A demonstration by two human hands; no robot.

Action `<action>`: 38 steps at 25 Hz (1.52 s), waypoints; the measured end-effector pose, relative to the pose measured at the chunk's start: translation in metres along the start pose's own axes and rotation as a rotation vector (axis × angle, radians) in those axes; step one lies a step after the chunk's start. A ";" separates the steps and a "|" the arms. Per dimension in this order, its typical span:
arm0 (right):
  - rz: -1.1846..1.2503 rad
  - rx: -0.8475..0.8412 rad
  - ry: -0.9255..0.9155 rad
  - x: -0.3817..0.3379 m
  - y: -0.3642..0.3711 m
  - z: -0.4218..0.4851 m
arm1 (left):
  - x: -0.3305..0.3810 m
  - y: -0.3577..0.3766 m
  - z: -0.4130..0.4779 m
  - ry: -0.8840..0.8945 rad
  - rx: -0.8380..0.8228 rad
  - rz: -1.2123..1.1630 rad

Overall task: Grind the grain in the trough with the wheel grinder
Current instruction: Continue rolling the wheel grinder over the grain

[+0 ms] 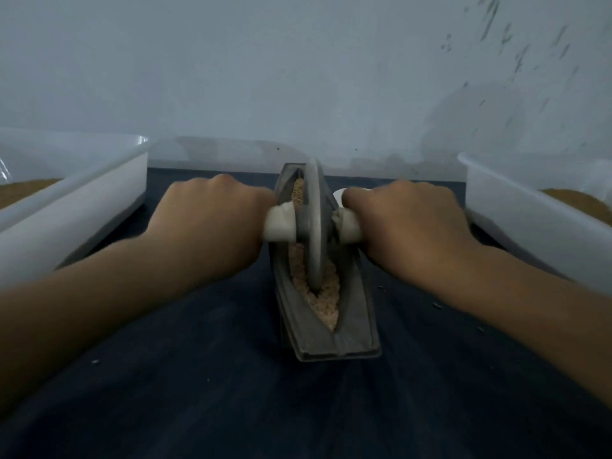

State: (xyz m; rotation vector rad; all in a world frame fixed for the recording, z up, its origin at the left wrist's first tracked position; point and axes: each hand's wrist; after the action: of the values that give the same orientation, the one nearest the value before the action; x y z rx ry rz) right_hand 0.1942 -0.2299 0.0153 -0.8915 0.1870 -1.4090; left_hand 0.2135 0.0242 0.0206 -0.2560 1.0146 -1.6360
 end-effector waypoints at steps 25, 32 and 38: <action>0.068 -0.183 0.042 -0.010 -0.015 0.010 | -0.001 0.000 -0.002 -0.041 -0.031 -0.053; 0.005 -0.207 0.140 -0.014 0.002 0.032 | 0.000 0.019 0.016 -0.153 -0.097 -0.030; -0.039 -0.137 0.186 -0.006 0.054 0.072 | -0.003 0.051 0.051 -0.276 -0.031 -0.048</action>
State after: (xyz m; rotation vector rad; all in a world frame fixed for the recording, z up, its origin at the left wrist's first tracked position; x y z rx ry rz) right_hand 0.2780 -0.1993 0.0272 -0.8797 0.4131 -1.5300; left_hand 0.2824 0.0028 0.0156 -0.5152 0.8288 -1.5772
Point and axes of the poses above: each hand's wrist, its own z-axis towards the middle knuckle, its own y-axis out of the palm, x = y × z, and after that the axes turned 4 degrees about x, right-handed
